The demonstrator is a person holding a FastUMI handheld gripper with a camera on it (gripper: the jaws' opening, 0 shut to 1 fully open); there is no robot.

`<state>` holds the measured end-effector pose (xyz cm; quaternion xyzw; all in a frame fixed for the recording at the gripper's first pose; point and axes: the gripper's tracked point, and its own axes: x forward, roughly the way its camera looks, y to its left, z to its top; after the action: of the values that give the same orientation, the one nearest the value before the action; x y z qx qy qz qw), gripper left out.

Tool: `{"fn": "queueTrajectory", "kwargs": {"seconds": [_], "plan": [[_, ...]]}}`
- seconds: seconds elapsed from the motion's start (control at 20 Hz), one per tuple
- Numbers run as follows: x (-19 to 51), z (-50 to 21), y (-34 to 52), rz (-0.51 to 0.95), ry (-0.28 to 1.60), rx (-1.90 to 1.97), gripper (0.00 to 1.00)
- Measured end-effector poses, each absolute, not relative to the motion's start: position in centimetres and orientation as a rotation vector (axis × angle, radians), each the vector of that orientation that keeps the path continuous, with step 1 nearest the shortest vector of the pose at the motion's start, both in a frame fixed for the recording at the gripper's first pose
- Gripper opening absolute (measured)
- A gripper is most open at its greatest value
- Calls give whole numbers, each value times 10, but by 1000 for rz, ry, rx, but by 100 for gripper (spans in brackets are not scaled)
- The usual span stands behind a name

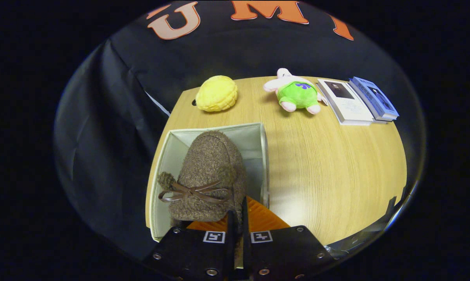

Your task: Open the storage box then place both shoes into the box .Put the left shoe in first, then the right shoe, with the right side of both shoes facing outward in a uniform manner.

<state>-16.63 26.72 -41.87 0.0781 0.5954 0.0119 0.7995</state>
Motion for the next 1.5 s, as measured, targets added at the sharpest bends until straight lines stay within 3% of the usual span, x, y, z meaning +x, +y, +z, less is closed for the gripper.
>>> {"fn": "queueTrajectory", "kwargs": {"seconds": [0.1,0.2,0.45,0.85,1.15,1.5], "plan": [[-174,-418,277,63,1307,196,19],[-172,-403,280,95,1289,227,36],[-152,-357,254,137,1156,277,52],[-95,-271,147,145,796,205,80],[-64,-183,66,129,495,55,93],[-49,-96,-15,50,218,-19,94]]}}
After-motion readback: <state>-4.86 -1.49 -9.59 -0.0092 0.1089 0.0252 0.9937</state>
